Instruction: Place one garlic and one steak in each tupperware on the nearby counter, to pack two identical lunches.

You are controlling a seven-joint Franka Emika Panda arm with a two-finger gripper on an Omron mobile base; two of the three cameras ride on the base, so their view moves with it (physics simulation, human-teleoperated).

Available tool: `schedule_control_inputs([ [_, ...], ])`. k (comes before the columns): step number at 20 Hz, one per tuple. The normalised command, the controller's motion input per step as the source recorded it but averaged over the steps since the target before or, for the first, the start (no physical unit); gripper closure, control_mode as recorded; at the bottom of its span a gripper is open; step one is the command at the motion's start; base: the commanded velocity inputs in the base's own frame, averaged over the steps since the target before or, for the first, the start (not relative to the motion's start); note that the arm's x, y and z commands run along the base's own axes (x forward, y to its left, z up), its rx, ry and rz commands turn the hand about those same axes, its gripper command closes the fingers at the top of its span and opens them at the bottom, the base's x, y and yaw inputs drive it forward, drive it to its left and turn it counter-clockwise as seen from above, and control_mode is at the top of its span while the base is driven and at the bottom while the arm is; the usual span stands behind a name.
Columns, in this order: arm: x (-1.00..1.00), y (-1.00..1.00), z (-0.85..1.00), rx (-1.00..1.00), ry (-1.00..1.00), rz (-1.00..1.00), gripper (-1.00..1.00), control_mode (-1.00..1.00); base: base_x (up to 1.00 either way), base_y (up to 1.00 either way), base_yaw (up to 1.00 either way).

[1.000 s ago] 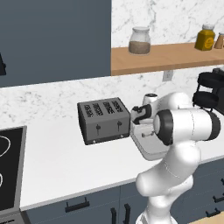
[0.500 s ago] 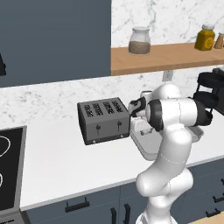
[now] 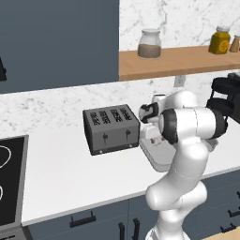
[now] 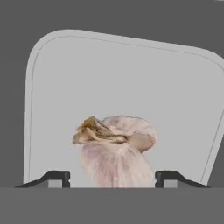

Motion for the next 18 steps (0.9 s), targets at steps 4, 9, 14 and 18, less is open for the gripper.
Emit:
schedule_control_inputs([
  [4,-0.4,0.0,0.19,0.0,-0.08,0.0,-1.0,-1.0,0.0,0.0,0.0],
  [9,-0.85,0.0,0.44,0.0,-0.13,0.0,-1.0,-1.0,0.0,0.0,0.0],
  [14,-1.0,0.0,0.49,0.03,-0.15,0.0,-1.0,-1.0,0.0,0.0,0.0],
  [18,-1.0,0.01,0.64,0.02,-0.24,0.0,-1.0,-1.0,0.0,0.0,0.0],
])
